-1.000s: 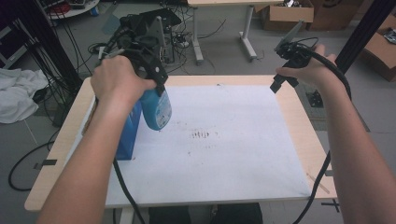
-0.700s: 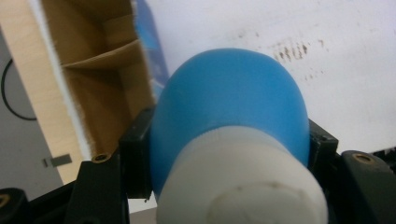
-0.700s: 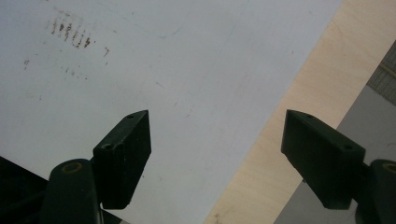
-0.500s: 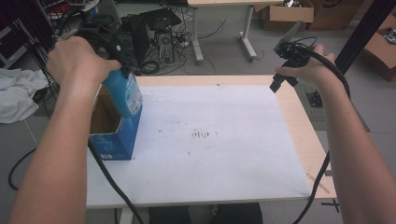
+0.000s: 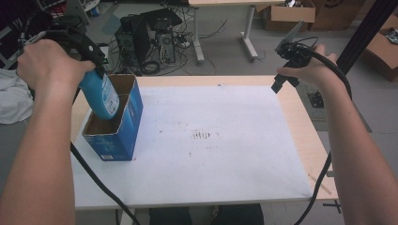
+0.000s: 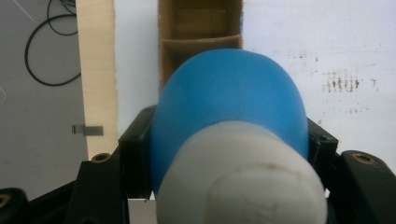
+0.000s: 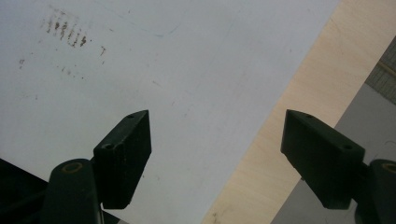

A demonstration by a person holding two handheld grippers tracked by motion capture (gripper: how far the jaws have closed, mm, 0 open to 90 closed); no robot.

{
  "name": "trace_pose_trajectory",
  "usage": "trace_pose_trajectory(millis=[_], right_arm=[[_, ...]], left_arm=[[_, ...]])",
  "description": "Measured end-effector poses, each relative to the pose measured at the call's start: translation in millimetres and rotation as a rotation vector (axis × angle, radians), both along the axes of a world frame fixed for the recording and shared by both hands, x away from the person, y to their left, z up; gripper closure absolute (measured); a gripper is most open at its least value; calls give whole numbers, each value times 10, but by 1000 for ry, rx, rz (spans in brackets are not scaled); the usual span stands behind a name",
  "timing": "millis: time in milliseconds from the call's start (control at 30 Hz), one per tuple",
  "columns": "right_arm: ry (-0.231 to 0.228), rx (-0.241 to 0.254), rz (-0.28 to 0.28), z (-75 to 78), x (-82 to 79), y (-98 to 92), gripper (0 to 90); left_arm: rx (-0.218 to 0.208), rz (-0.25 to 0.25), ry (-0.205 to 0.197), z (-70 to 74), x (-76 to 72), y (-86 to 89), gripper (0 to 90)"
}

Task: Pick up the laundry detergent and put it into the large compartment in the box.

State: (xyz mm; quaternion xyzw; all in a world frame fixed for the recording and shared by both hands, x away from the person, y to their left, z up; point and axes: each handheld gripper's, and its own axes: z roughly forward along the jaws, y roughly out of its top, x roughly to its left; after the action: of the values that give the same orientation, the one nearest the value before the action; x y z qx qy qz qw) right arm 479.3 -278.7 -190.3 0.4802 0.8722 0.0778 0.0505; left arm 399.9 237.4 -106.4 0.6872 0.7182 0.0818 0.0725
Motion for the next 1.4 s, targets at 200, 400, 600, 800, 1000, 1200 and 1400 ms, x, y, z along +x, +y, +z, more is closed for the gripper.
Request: trace_pose_trajectory(millis=[200, 400, 600, 800, 1000, 1200, 1400], right_arm=[[2, -5, -3, -7, 1, -13, 246], [3, -10, -5, -17, 11, -13, 246], [4, -18, 6, -34, 21, -3, 246], [12, -18, -3, -53, 28, 10, 246], [16, -22, -4, -75, 34, 14, 246], [17, -25, 0, -90, 47, 11, 246], [17, -25, 8, -111, 58, 15, 246]], left_arm=[[11, 27, -3, -158, 22, 76, 379], [1, 34, 13, -392, 66, 118, 380], [5, 28, 44, -675, 123, 130, 380], [9, 20, 75, -925, 175, 112, 380], [4, 13, 101, -1160, 213, 110, 380], [19, 5, 119, -1312, 236, 95, 380], [22, 3, 140, -1491, 253, 90, 380]])
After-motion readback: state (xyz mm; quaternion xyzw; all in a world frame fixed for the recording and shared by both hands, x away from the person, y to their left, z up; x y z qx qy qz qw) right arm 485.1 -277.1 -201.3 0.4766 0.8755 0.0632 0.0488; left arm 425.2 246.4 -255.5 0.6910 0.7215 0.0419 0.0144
